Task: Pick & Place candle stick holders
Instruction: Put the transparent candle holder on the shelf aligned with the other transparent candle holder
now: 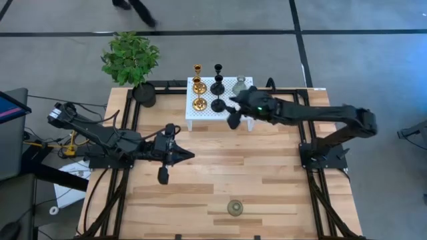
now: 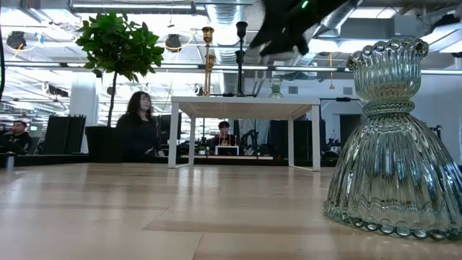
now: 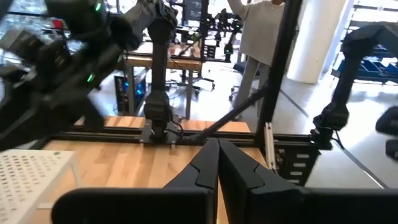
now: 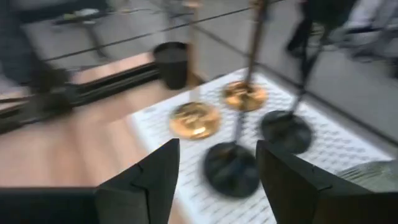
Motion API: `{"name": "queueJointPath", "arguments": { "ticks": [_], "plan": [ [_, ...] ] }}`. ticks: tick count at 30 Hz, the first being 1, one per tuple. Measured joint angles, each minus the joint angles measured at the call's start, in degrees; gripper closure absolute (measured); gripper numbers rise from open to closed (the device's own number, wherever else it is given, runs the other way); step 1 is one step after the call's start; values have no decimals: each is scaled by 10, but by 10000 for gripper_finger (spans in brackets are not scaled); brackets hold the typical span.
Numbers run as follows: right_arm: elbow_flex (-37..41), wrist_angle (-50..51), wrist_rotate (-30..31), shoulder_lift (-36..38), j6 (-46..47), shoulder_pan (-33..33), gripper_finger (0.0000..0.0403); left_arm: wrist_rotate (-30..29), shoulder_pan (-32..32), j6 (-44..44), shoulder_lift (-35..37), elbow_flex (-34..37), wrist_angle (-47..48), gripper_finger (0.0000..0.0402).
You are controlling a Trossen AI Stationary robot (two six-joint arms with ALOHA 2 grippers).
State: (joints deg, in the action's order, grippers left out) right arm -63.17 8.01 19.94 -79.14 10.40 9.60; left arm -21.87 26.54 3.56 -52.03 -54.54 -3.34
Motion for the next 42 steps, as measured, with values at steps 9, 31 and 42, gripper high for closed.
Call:
{"name": "queueJointPath", "arguments": {
  "ticks": [9,31,42],
  "plan": [
    [0,202,-109,133,79,-114,259,-7,44,1,-16,0,51,396],
    [0,281,-34,16,519,-426,397,-23,72,4,-43,0,49,396],
    [-182,460,-34,-115,557,-452,402,-23,72,3,-43,0,48,395]
  ]
}}
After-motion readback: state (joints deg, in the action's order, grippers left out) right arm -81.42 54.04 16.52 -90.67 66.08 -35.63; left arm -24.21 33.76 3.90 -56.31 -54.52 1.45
